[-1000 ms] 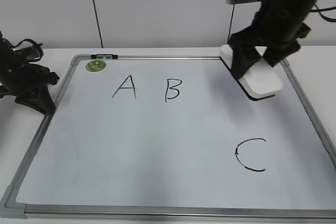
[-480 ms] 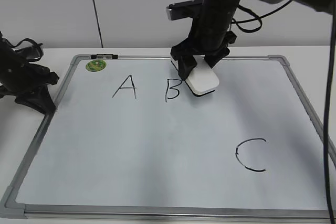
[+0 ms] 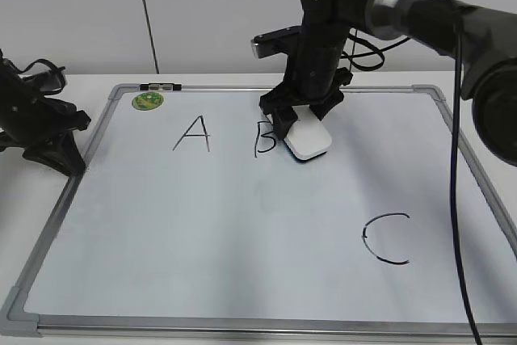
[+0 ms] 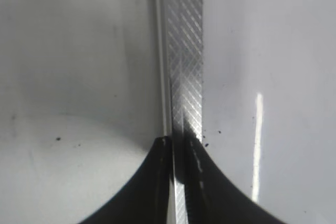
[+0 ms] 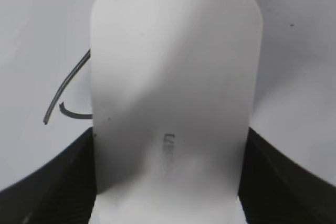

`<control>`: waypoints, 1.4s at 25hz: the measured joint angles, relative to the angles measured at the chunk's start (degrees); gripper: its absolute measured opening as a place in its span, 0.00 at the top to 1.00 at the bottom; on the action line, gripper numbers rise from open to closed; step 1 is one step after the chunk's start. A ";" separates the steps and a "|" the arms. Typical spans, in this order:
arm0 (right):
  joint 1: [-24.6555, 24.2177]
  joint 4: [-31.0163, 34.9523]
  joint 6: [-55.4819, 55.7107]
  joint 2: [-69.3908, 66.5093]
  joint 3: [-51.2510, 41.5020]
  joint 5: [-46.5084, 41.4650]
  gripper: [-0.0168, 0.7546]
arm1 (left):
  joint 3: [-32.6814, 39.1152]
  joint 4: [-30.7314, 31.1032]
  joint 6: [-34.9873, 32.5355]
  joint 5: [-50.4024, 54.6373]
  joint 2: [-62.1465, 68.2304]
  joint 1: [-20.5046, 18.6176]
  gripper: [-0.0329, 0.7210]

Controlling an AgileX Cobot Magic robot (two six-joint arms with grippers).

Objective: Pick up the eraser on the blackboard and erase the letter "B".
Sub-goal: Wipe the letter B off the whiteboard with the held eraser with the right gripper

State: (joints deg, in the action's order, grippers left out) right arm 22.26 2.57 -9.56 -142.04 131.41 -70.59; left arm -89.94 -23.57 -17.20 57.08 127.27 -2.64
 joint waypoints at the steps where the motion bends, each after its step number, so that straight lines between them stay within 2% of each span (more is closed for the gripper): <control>1: 0.00 0.00 0.00 -0.43 0.14 0.00 0.28 | 0.00 0.00 0.00 0.10 0.00 0.00 0.91; 16: 0.00 -1.40 0.25 -2.90 0.74 4.58 0.28 | 0.00 0.00 0.00 0.10 0.00 0.00 0.91; 30: 0.12 -1.62 0.25 -3.43 0.96 5.30 0.28 | 0.00 0.00 0.00 0.10 0.00 0.00 0.91; 35: 1.51 -3.06 -0.29 -3.43 1.08 5.40 0.28 | 0.00 0.00 0.00 0.10 0.00 -0.09 0.91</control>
State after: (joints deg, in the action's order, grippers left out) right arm 23.77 -0.48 -9.85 -145.47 132.49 -65.19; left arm -89.94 -23.57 -17.20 57.18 127.27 -2.73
